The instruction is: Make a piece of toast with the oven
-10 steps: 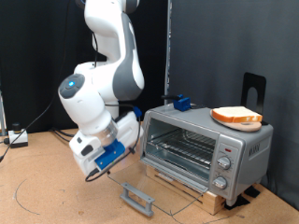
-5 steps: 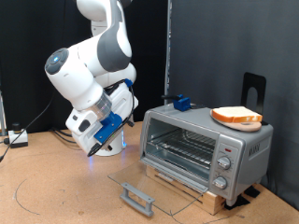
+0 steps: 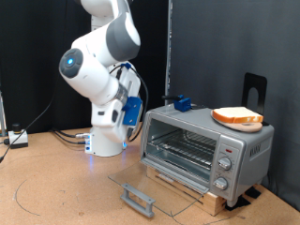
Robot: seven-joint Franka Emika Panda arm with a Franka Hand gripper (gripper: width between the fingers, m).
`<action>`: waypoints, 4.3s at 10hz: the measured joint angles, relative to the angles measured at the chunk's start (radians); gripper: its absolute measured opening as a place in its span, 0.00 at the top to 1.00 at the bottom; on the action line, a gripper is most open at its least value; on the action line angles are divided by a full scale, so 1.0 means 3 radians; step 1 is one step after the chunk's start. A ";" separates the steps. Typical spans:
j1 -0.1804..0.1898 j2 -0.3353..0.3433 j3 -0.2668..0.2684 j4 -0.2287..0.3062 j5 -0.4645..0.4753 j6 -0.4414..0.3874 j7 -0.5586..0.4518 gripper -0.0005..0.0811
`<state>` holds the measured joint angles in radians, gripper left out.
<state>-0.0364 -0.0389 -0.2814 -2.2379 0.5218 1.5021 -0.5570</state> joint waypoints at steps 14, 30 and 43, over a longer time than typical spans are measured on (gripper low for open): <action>0.0131 -0.1033 0.0243 -0.0264 -0.0311 -0.0066 -0.1176 0.01; 0.0428 -0.2466 0.1137 -0.1346 0.0070 0.0751 -0.1654 0.01; 0.0432 -0.2323 0.1778 -0.1803 0.0481 0.1586 -0.1420 0.01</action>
<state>0.0931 -0.7358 0.2519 -2.7789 0.6660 1.9778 -0.9831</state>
